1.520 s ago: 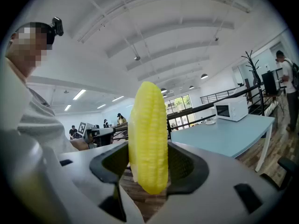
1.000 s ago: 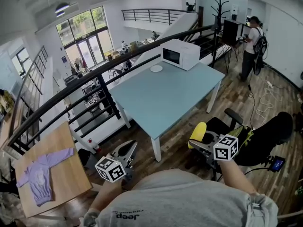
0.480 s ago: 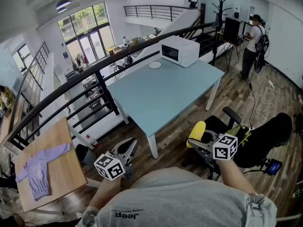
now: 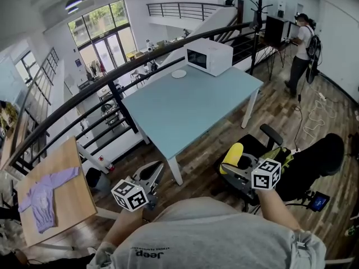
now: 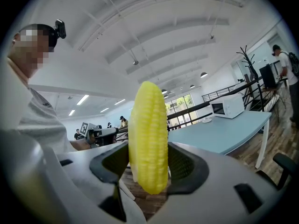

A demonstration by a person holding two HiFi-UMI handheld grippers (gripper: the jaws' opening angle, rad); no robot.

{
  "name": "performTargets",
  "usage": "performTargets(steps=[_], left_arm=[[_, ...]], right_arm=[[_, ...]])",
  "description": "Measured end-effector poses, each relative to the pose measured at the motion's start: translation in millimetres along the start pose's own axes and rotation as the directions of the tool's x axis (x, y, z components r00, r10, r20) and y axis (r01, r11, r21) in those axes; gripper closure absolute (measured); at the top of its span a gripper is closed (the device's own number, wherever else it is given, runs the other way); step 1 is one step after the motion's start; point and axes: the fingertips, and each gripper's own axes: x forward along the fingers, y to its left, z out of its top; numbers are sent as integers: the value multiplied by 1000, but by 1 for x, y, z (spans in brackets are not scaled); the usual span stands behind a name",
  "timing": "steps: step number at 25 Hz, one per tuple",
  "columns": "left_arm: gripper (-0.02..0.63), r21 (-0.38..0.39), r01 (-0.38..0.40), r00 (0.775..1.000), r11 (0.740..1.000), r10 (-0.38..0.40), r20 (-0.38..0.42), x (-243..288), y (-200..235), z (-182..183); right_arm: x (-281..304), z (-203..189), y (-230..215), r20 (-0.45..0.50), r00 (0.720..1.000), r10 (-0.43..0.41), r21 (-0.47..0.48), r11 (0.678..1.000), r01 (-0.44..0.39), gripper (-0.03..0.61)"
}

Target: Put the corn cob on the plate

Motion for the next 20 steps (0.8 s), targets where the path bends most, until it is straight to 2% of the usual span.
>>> performTargets(steps=[5, 12, 20], left_arm=[[569, 7, 3, 1000, 1000, -3, -16, 14, -6, -2], [569, -6, 22, 999, 1000, -22, -24, 27, 12, -3], [569, -22, 103, 994, 994, -104, -24, 42, 73, 12]], right_arm=[[-6, -4, -14, 5, 1000, 1, 14, 1000, -1, 321], [6, -1, -26, 6, 1000, -12, 22, 1000, 11, 322], [56, 17, -41, 5, 995, -95, 14, 995, 95, 322]])
